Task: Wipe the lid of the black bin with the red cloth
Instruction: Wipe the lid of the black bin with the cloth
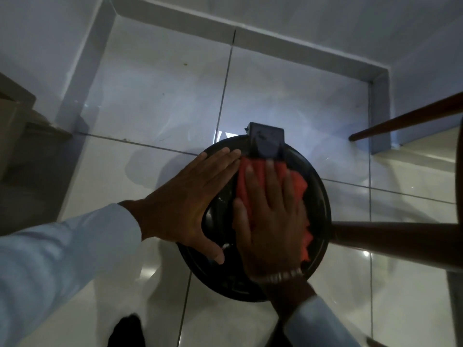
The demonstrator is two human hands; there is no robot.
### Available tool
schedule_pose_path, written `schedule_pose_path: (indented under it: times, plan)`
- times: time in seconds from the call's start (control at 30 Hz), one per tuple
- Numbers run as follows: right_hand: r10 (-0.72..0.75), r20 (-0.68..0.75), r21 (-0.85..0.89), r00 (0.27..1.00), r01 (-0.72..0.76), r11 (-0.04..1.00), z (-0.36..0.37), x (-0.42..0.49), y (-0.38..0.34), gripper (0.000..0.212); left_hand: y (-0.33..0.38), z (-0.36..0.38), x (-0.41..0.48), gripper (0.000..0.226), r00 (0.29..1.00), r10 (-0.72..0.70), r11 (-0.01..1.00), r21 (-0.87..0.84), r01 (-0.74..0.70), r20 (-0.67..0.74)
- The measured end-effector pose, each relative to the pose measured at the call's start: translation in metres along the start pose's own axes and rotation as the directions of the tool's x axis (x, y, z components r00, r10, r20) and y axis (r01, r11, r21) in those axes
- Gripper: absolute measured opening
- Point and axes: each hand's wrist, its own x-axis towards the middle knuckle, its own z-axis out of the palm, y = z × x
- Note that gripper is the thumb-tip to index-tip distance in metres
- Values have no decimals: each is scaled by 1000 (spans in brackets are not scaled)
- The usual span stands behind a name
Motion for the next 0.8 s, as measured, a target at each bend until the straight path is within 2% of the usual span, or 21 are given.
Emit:
schedule_pose_path:
  times: [0.07, 0.13, 0.23, 0.3, 0.4, 0.47, 0.53, 0.63, 0.67, 0.7, 0.8]
  plan:
    - [-10, 40, -18, 999, 10, 1000, -3, -25, 17, 60, 1, -2, 0, 145, 1000, -2, 1000, 15, 2, 14]
    - [99, 44, -54, 994, -96, 994, -4, -20, 32, 61, 1, -2, 1, 145, 1000, -1, 1000, 0, 1, 18]
    - [263, -41, -6, 964, -263, 965, -1, 20, 10, 59, 1, 0, 0, 144, 1000, 1, 1000, -6, -1, -13]
    - [224, -50, -15, 973, -225, 974, 6, 27, -10, 59, 0, 2, 1, 143, 999, 11, 1000, -15, -12, -35]
    - [-23, -26, -27, 999, 22, 999, 8, 0, -2, 58, -1, 3, 1, 145, 998, 19, 999, -26, -21, -54]
    - [-121, -6, -48, 993, 120, 992, 2, -21, 24, 58, -1, 3, 2, 146, 998, 19, 1000, -2, -19, -52]
    - [-63, 20, -50, 998, 64, 997, -3, -18, 43, 62, -2, 5, 1, 147, 998, 16, 1000, 9, -16, -61]
    - [182, -40, -58, 982, -184, 981, 1, 15, 24, 61, -3, 7, 2, 147, 996, 24, 1000, 15, -23, -81]
    - [215, -57, -61, 975, -218, 974, 4, 21, 12, 61, -4, 8, 2, 147, 996, 24, 1000, 17, -22, -88]
    - [203, -61, -55, 977, -206, 977, 6, 20, 3, 62, -5, 9, 1, 147, 996, 24, 1000, 13, -23, -91]
    - [-6, 16, -49, 1000, 7, 999, 7, -21, 8, 62, -5, 10, 1, 146, 997, 24, 1000, 6, -24, -79]
